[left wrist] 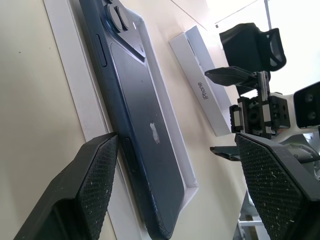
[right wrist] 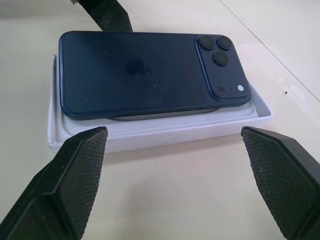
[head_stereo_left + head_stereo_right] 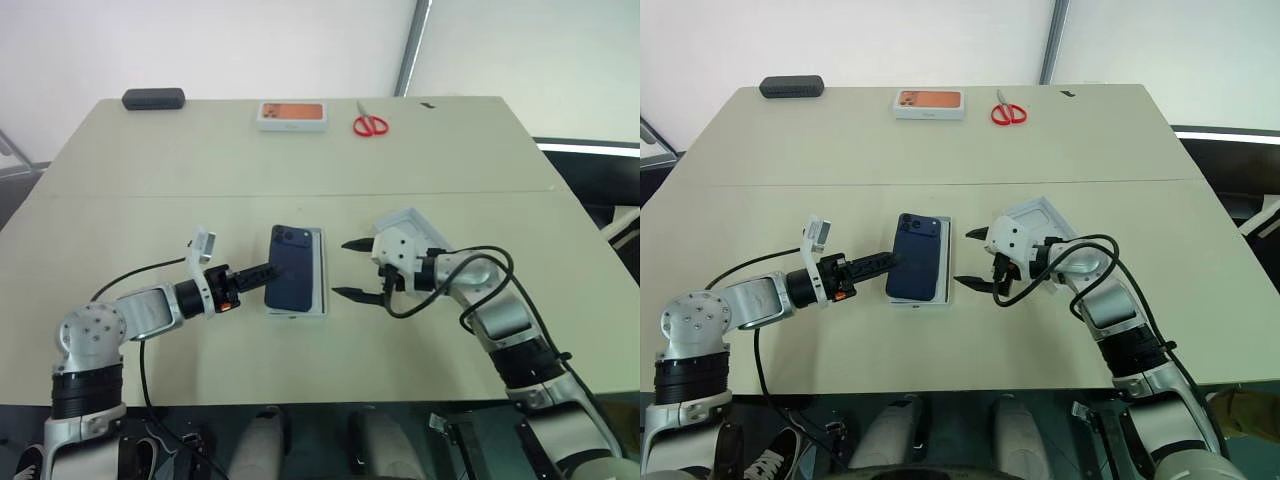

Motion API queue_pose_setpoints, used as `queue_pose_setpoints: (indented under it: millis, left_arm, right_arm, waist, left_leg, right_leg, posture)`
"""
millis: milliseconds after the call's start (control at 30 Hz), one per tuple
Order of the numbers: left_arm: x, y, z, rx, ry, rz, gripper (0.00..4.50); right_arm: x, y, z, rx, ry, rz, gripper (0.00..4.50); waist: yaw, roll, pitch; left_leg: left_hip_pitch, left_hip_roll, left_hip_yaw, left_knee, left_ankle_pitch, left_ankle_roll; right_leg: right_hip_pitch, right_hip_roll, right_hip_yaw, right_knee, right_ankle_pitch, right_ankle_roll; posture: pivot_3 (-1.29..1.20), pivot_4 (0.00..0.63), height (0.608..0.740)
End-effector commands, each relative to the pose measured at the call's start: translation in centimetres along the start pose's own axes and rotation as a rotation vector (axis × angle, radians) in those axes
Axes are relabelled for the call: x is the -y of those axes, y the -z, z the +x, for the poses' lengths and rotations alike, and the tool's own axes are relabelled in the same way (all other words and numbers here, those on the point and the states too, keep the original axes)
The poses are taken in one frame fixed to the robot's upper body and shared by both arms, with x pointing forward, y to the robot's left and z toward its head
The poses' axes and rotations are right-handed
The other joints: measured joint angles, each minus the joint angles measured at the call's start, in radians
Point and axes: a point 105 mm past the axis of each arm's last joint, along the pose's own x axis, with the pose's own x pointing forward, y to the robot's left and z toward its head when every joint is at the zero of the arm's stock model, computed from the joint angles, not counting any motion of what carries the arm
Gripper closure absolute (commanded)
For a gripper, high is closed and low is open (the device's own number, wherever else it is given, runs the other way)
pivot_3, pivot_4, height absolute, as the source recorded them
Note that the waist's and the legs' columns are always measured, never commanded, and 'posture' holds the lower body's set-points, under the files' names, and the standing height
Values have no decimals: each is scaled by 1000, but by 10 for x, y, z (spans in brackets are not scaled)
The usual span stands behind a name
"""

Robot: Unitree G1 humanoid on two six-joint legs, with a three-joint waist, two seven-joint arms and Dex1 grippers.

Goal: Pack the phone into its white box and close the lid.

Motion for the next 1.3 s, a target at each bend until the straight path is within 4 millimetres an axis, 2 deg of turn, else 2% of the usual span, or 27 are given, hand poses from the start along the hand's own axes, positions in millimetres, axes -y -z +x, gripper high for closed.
queue_pose_setpoints:
  millis: [33,167,367,667,733,867,900,967,1133,1167,1200,1233,1300]
  left_arm:
    - [15,-1,8,0,71,22,629]
    - [20,6,17,-30,87,29,629]
    - [18,-14,0,-5,72,40,629]
    - [15,-12,-6,-58,30,75,629]
    - [14,-16,-8,-36,22,84,629]
    - [-3,-31,-17,39,-82,126,629]
    - [-9,-34,-19,51,-122,143,1141]
    - [-14,-36,-20,59,-156,185,1872]
    - [-27,-32,-15,63,-221,237,4303]
    - [-28,-31,-13,60,-222,234,4500]
    - [-30,-28,-10,54,-227,236,4500]
    - [-31,-26,-8,42,-236,247,4500]
    - [-33,-18,1,12,-243,260,4500]
  right_arm:
    - [6,-13,2,33,6,-44,0]
    - [6,-13,2,33,6,-48,0]
    - [6,-12,1,33,13,-46,0]
    - [5,-14,4,43,13,-46,0]
    - [6,-14,4,43,15,-45,0]
    - [8,-12,2,35,28,-27,0]
    - [10,-11,2,31,35,-23,254]
    - [10,-9,1,23,38,-26,839]
    - [12,-1,7,-36,58,-101,3288]
    - [11,0,9,-38,59,-106,3789]
    - [10,0,11,-34,58,-103,4267]
    - [9,0,13,-29,56,-99,4443]
    - [6,4,16,-52,47,-118,4443]
  waist:
    - [0,0,0]
    - [2,0,0]
    - [-3,0,0]
    - [-1,0,0]
    - [-1,0,0]
    - [-3,0,0]
    - [-3,0,0]
    - [-2,0,0]
    - [0,0,0]
    - [0,0,0]
    - [1,0,0]
    - [1,0,0]
    - [0,0,0]
  left_leg:
    - [0,0,0,0,0,0]
    - [0,0,0,0,0,0]
    - [0,0,0,0,0,0]
    - [0,0,0,0,0,0]
    - [0,0,0,0,0,0]
    - [0,0,0,0,0,0]
    - [0,0,0,0,0,0]
    - [0,0,0,0,0,0]
    - [0,0,0,0,0,0]
    - [0,0,0,0,0,0]
    - [0,0,1,0,0,0]
    - [0,0,1,0,0,0]
    - [0,0,0,0,0,0]
  right_leg:
    - [0,0,0,0,0,0]
    - [0,0,0,0,0,0]
    - [0,0,0,0,0,0]
    - [0,0,0,0,0,0]
    - [0,0,0,0,0,0]
    - [-1,0,0,0,0,0]
    - [-1,0,0,0,0,0]
    - [-1,0,0,0,0,0]
    - [-1,0,0,0,0,0]
    - [-1,0,0,0,0,0]
    - [-1,0,0,0,0,0]
    - [-1,0,0,0,0,0]
    - [-1,0,0,0,0,0]
  posture:
    - [0,150,740]
    - [0,150,740]
    - [0,150,740]
    - [0,150,740]
    - [0,150,740]
    - [0,150,740]
    - [0,150,740]
    - [0,150,740]
    - [0,150,740]
    - [0,150,740]
    - [0,150,740]
    - [0,150,740]
    - [0,150,740]
